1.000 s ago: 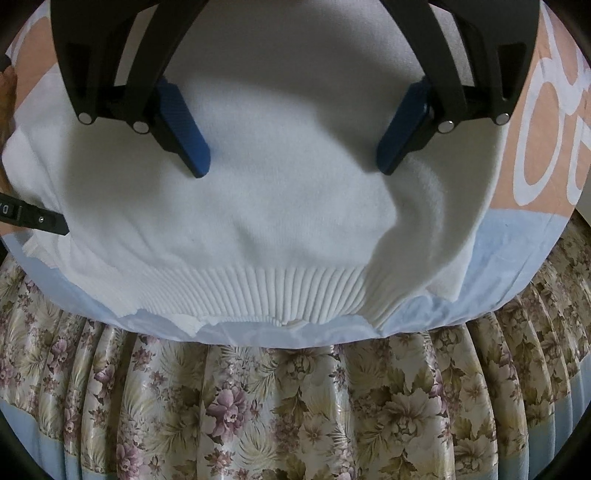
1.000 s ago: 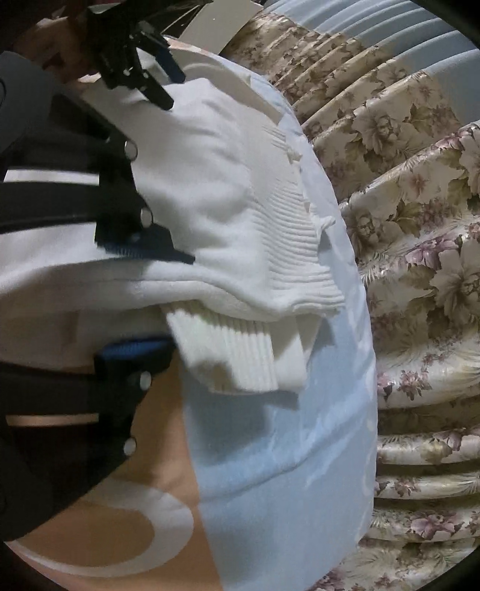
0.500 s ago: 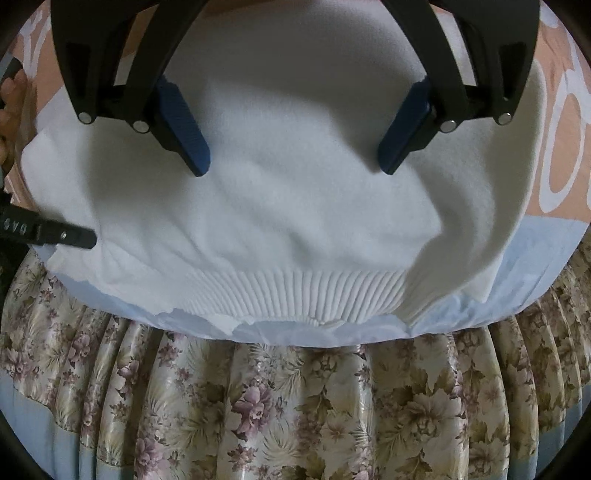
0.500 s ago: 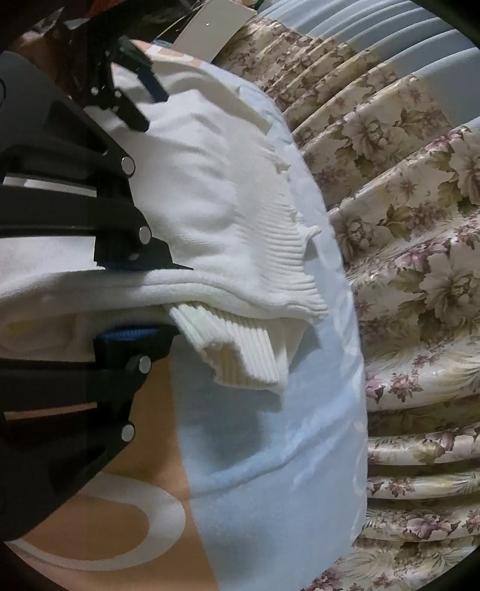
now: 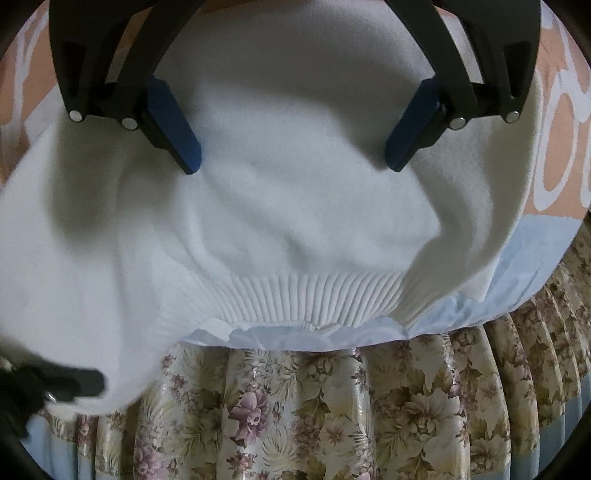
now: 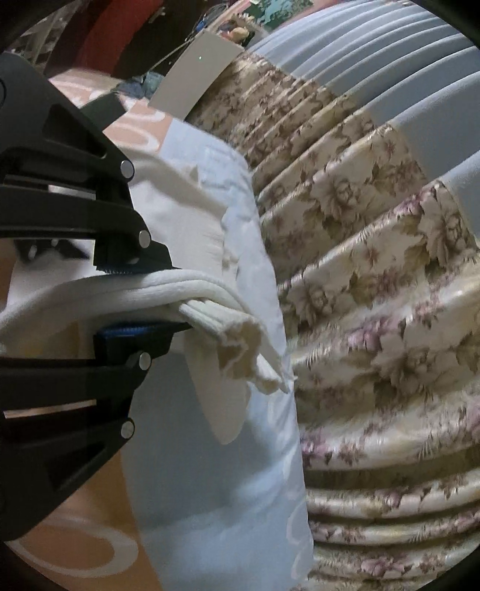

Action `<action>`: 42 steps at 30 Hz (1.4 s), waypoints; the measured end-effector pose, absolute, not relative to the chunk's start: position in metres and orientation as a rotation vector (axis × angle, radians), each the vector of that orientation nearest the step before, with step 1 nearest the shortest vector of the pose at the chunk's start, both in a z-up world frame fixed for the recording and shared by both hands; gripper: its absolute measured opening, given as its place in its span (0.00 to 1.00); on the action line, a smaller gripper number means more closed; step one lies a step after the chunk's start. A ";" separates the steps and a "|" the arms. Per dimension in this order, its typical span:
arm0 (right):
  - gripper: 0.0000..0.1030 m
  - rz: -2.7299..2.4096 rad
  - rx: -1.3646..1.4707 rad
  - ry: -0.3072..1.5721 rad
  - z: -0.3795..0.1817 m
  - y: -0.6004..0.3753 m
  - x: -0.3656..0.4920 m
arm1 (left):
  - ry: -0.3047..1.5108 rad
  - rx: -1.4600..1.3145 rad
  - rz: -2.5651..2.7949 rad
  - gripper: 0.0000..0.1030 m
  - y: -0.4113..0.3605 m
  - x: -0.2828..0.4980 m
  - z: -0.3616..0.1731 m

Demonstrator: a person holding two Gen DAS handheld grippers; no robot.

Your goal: Fold small clothes

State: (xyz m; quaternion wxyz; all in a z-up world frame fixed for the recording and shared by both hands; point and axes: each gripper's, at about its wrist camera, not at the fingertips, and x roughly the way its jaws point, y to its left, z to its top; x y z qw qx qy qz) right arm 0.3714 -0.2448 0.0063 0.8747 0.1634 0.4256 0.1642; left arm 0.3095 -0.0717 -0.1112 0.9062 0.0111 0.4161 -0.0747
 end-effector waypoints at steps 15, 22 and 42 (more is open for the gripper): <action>0.20 0.419 0.226 1.001 -0.001 -0.088 0.393 | 0.797 -0.279 -0.129 0.97 0.110 0.253 -0.084; 0.33 0.428 0.094 1.027 -0.039 -0.016 0.375 | 0.831 -0.303 -0.015 0.97 0.180 0.235 -0.099; 0.75 0.090 0.130 0.783 -0.020 -0.182 0.278 | 0.740 -0.240 -0.232 0.97 0.060 0.240 -0.043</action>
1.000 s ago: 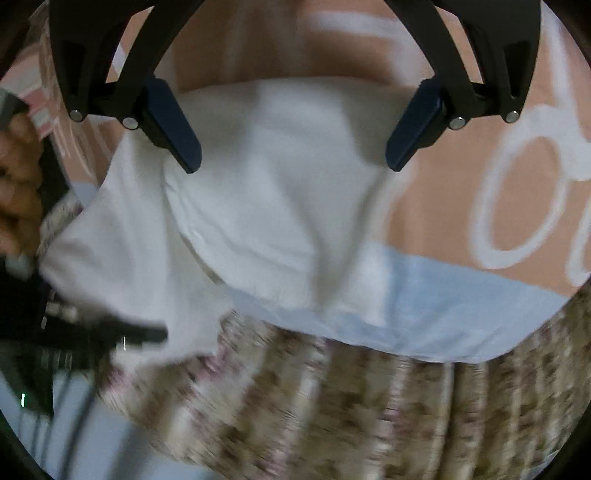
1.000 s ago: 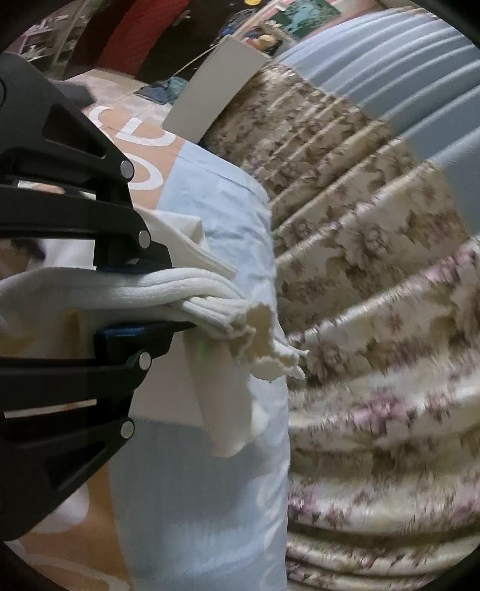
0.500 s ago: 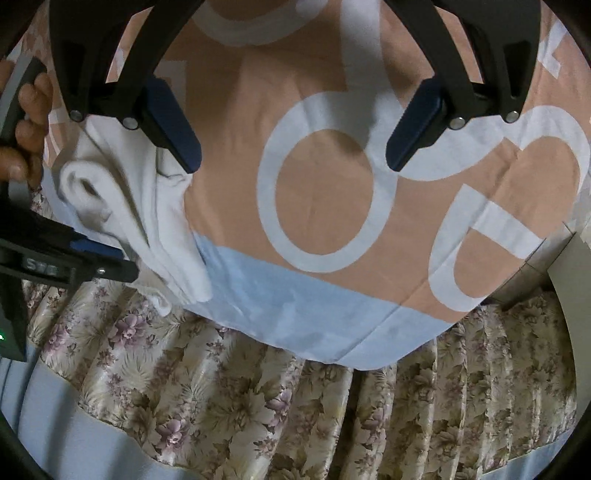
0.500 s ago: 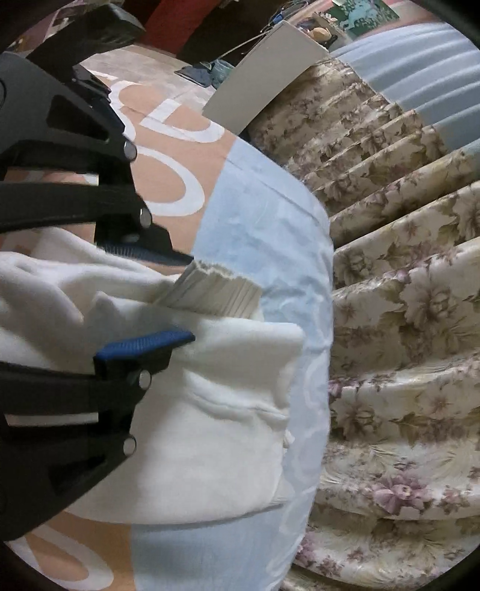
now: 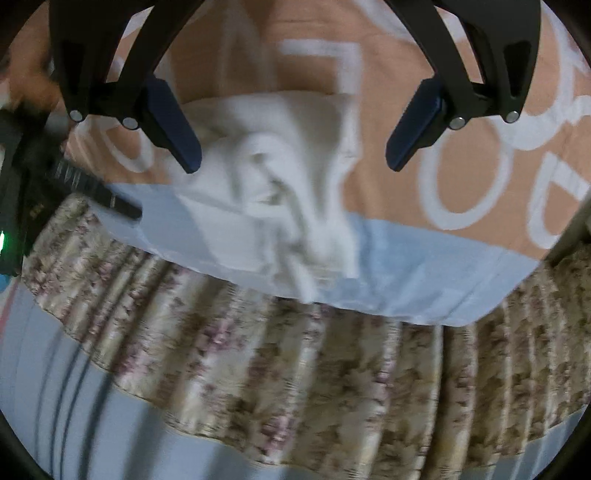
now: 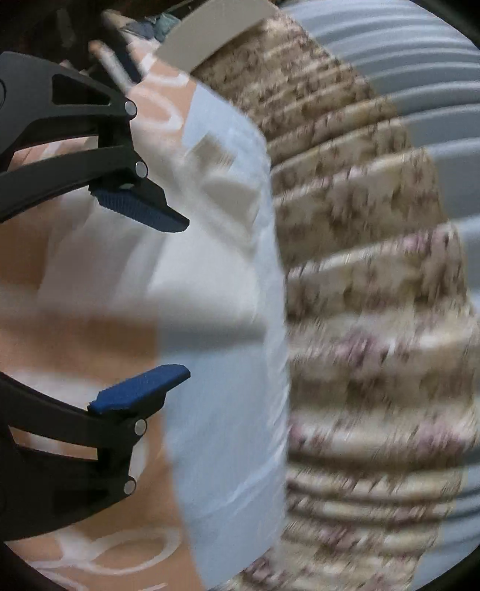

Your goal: Fold small clothes

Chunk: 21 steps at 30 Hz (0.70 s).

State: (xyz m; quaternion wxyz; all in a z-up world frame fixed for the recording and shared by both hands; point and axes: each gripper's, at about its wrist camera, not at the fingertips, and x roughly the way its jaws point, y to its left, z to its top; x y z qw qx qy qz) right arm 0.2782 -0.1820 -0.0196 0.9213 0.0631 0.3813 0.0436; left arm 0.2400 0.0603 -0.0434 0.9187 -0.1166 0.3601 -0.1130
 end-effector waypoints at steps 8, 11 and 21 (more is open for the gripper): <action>0.79 0.024 0.174 0.864 -0.074 -0.234 0.236 | 0.814 -0.157 -0.249 0.15 0.022 0.273 -0.071; 0.80 0.029 0.165 0.866 -0.081 -0.232 0.229 | 0.802 -0.091 -0.219 0.13 0.028 0.265 -0.077; 0.86 0.092 0.116 0.871 -0.085 -0.217 0.230 | 0.816 0.040 -0.207 0.28 0.063 0.246 -0.109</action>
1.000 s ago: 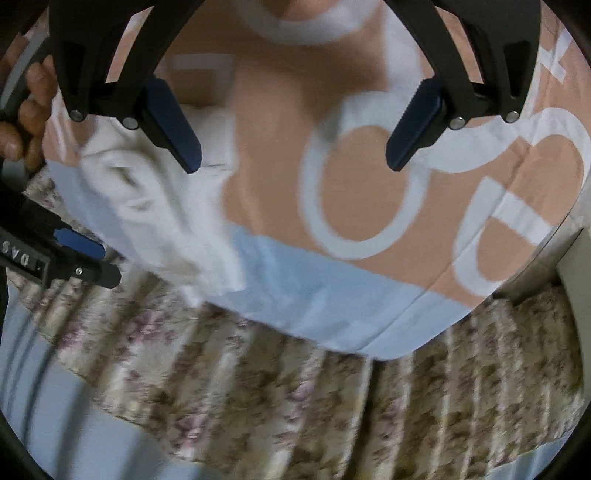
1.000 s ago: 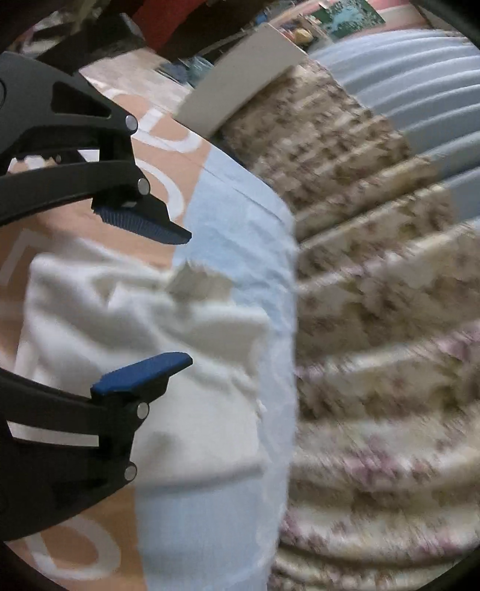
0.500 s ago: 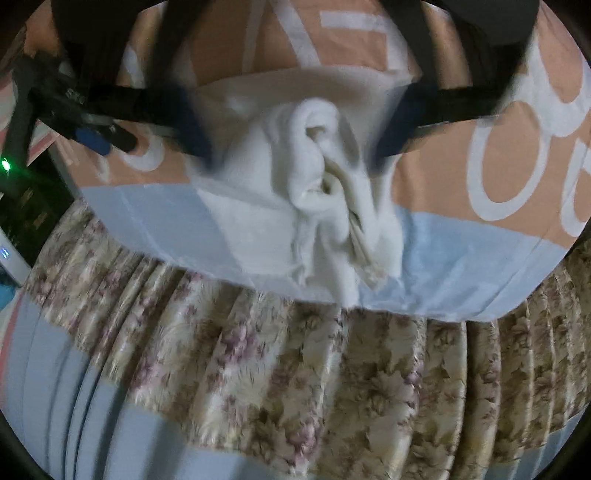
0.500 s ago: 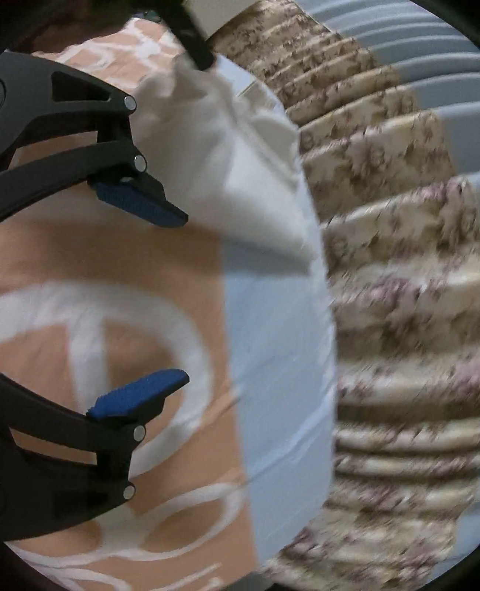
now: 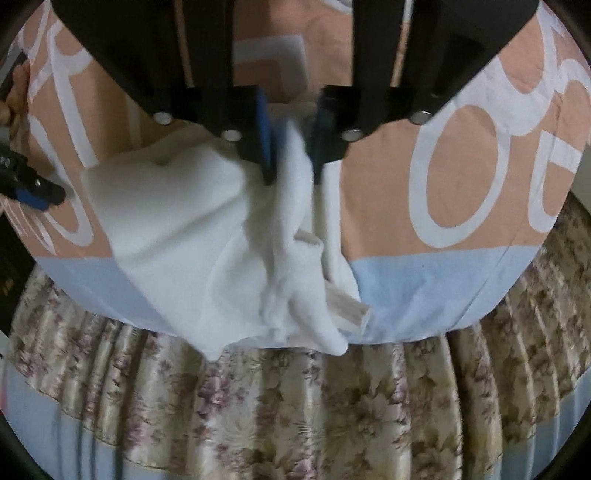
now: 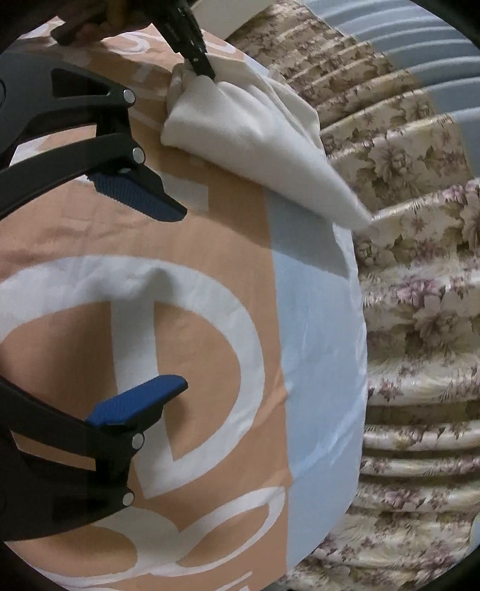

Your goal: Fold small clothes

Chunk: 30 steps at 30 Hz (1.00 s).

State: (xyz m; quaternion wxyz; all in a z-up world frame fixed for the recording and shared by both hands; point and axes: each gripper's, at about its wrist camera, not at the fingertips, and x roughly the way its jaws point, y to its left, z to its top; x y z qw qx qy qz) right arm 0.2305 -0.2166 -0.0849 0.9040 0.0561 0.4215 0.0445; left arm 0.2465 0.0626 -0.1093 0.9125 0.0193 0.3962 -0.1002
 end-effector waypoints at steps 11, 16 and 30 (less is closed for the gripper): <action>0.88 0.069 0.139 0.846 -0.082 -0.219 0.229 | 0.657 -0.072 -0.110 0.93 0.085 0.272 -0.018; 0.91 0.058 0.089 0.829 -0.080 -0.212 0.226 | 0.739 -0.045 -0.116 0.93 0.068 0.344 -0.030; 0.93 0.061 0.116 0.876 -0.086 -0.217 0.232 | 0.820 0.079 -0.093 0.30 0.073 0.390 -0.076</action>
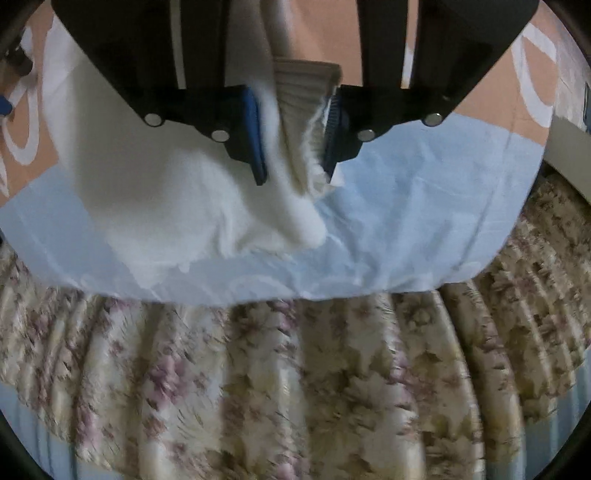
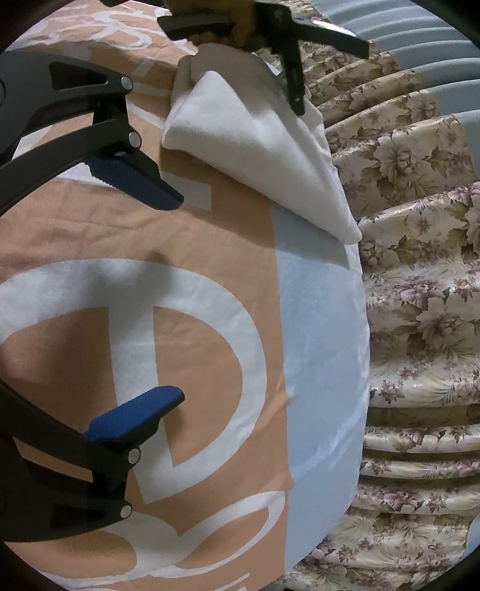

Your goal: Fold small clothes

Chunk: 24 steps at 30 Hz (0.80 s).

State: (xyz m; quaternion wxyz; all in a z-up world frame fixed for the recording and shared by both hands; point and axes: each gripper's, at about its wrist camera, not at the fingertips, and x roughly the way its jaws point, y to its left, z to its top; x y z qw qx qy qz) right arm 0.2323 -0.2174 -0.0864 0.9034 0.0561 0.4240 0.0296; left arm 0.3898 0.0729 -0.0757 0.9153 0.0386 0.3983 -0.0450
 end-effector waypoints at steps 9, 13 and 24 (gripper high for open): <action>0.93 -0.065 0.084 0.798 -0.075 -0.228 0.254 | 0.780 0.189 -0.074 0.33 0.084 0.372 -0.091; 0.93 -0.127 0.050 0.772 -0.071 -0.235 0.275 | 0.769 0.179 -0.068 0.33 0.085 0.369 -0.092; 0.93 -0.154 -0.032 0.758 -0.065 -0.231 0.310 | 0.782 -0.006 0.010 0.98 0.126 0.373 -0.097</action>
